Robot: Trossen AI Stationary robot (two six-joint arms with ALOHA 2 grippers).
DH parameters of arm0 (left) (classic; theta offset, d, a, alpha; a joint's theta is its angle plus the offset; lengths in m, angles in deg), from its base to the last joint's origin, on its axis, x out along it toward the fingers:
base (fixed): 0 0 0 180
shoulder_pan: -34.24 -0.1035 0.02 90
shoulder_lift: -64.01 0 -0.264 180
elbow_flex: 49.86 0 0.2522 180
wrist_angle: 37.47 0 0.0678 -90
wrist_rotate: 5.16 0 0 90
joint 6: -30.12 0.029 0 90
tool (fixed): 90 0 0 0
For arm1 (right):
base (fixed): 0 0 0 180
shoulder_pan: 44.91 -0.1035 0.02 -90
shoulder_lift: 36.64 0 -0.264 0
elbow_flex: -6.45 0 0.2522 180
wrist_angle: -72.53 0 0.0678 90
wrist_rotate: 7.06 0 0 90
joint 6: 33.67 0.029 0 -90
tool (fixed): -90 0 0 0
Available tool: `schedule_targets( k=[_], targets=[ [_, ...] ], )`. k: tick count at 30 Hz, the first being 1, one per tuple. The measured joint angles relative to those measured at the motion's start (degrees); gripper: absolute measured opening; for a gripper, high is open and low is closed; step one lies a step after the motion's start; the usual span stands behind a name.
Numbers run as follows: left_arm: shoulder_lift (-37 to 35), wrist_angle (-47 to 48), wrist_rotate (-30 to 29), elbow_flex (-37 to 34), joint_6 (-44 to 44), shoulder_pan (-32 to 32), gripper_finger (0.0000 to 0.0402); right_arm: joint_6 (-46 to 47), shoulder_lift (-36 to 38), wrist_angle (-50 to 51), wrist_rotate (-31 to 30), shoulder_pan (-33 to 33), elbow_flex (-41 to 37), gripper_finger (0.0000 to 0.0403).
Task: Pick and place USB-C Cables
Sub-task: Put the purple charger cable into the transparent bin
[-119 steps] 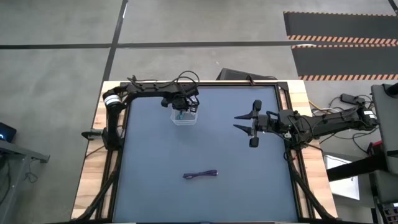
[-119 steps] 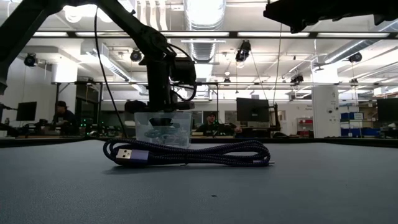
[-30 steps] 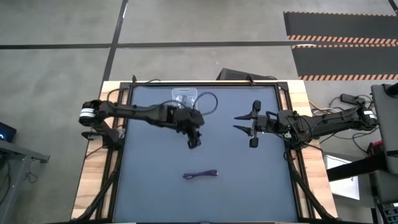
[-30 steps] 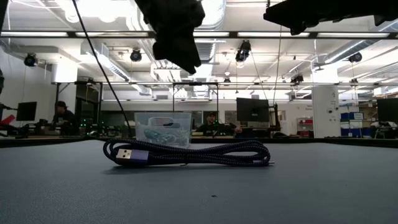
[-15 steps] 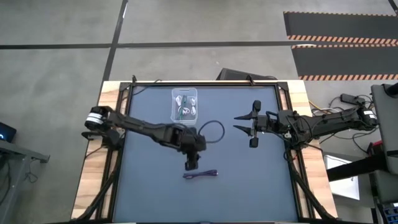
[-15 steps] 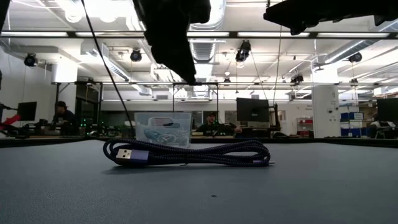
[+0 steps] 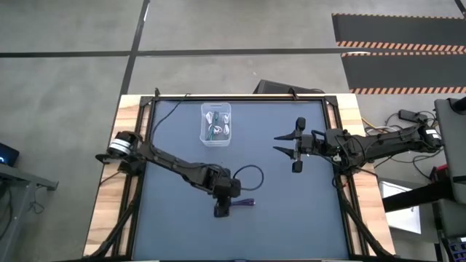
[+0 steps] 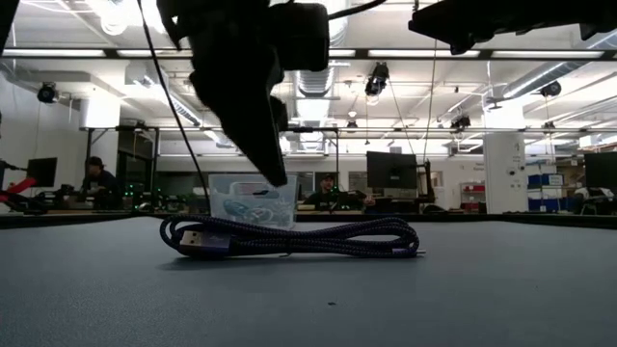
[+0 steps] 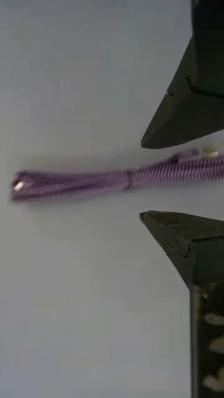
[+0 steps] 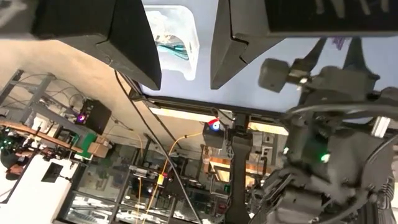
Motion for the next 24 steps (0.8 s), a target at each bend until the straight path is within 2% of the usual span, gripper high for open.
schedule_targets(
  k=[6, 12, 24],
  targets=[
    [0.9, -5.2, -0.3, -2.7, -3.8, 1.5, 0.016, 0.2, 0.0, -0.1, 0.0, 0.0, 0.0, 0.013],
    [1.1, -14.8, -0.6, -7.8, -6.6, 2.0, 0.016, 0.2, 0.0, -0.5, 0.0, 0.0, 0.0, 0.013],
    [1.1, -22.5, -0.6, -13.4, -7.8, 2.0, 0.016, 0.2, 0.0, -0.4, 0.1, 0.0, 0.0, 0.013]
  ],
)
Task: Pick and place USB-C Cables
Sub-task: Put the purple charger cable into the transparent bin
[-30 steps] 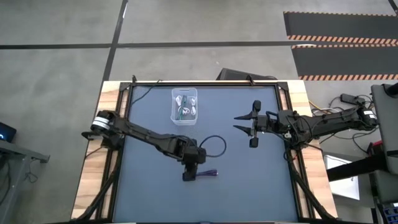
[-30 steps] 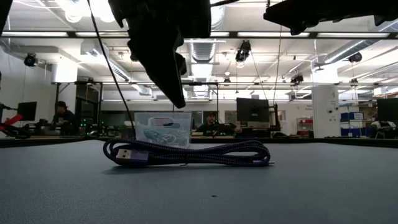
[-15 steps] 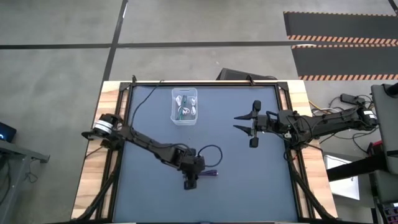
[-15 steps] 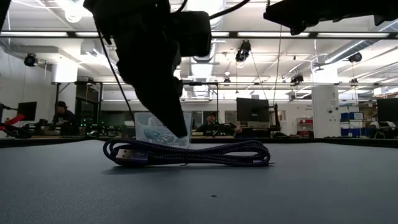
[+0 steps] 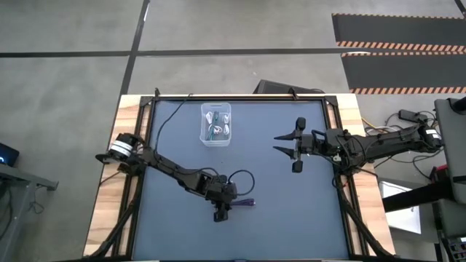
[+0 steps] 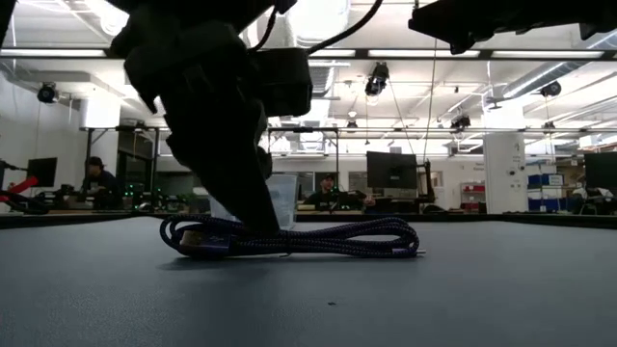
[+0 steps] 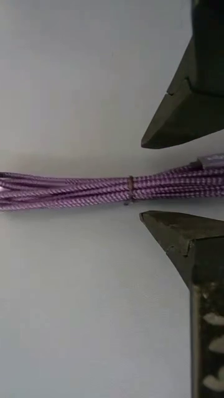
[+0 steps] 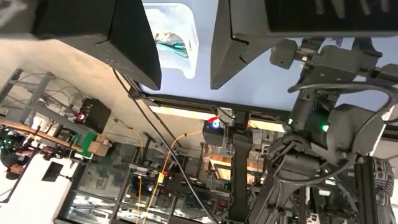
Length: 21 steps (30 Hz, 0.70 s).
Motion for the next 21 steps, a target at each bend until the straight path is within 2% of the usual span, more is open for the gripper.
schedule_targets(
  k=[9, 13, 21],
  targets=[
    [-0.1, -3.0, -0.1, -2.4, -1.4, 0.0, 0.0149, 0.0, 0.0, 0.0, 0.0, 0.0, 0.0, 0.013],
    [-0.2, -4.2, -0.4, -3.4, -2.7, 0.0, 0.0113, 0.0, 0.0, 0.0, 0.0, 0.0, 0.0, 0.013],
    [-0.2, -4.1, -0.2, -3.5, -2.2, -0.2, 0.0014, 0.0, 0.0, 0.0, 0.0, 0.0, 0.0, 0.013]
  ],
)
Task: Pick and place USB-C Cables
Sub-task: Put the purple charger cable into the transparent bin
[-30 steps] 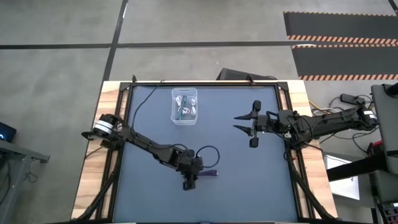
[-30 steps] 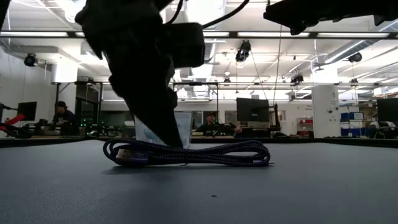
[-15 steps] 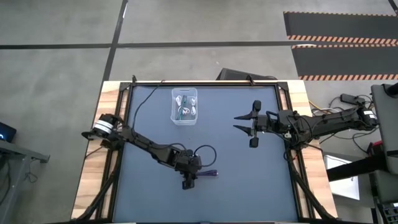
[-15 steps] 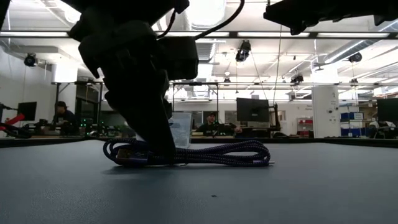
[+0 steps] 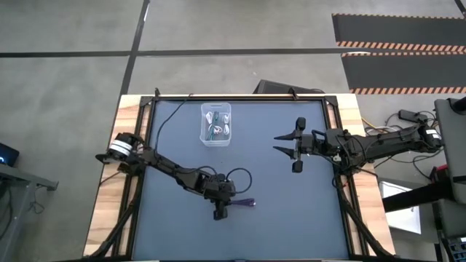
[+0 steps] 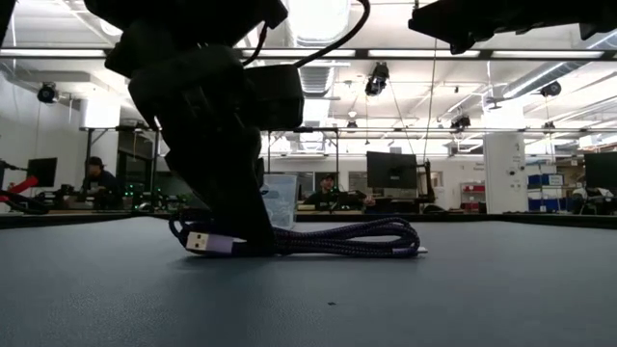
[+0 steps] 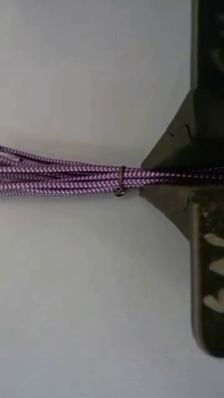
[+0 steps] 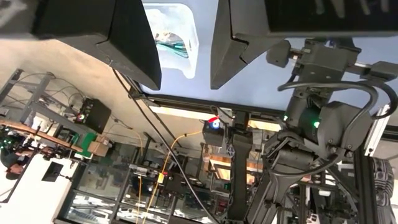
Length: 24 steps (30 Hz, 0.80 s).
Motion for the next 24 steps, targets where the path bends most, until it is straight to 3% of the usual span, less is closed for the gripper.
schedule_targets(
  k=[11, 24],
  targets=[
    [-2.4, 0.0, -2.0, 0.0, 7.1, 0.0, 0.0012, 0.0, 0.0, 0.0, 0.4, 0.0, 0.0, 0.013],
    [-16.8, -2.4, -10.7, -0.4, 26.7, -0.1, 0.0011, 2.6, 0.0, -4.3, 6.3, -0.2, -3.6, 0.013]
  ],
)
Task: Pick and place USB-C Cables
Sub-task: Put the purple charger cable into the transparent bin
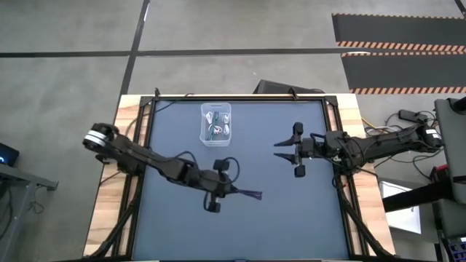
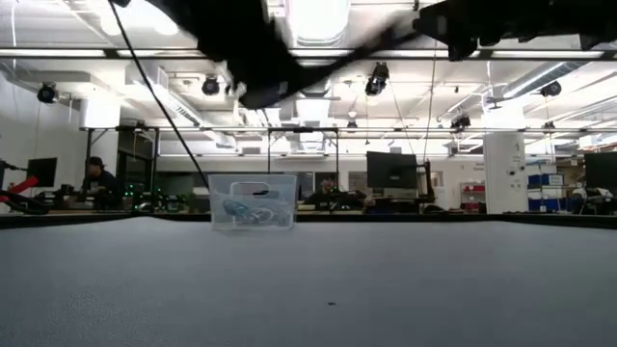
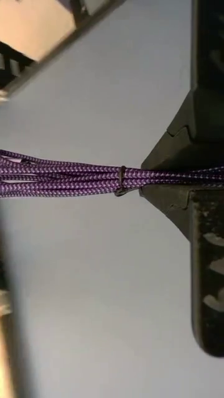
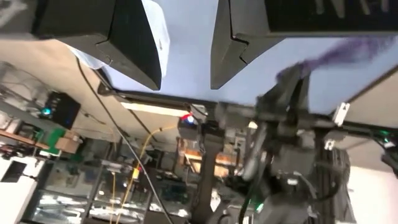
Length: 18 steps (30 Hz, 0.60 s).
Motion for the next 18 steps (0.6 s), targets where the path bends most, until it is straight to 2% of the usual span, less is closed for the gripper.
schedule_targets(
  k=[5, 8, 11, 15, 18],
  targets=[
    [-5.6, -5.0, -1.2, -1.2, 9.5, 0.0, 0.0011, 1.2, -0.3, -9.5, 0.2, 0.0, -5.0, 0.013],
    [-8.3, -10.7, -1.6, -3.1, 15.3, 0.0, 0.0011, 1.5, -1.5, -16.9, 0.1, 0.0, -8.0, 0.013],
    [-10.5, -20.4, -1.7, -6.8, 20.5, 0.0, 0.0011, 1.5, -3.8, -24.3, 0.2, 0.0, -9.8, 0.013],
    [-12.6, -30.3, -2.5, -12.0, 24.7, -0.4, 0.0011, 1.5, -8.6, -30.9, 0.2, 0.0, -9.6, 0.013],
    [-13.8, -36.0, -3.5, -14.7, 26.2, -1.1, 0.0011, 0.9, -12.8, -31.7, 0.2, 0.0, -7.1, 0.013]
  ],
)
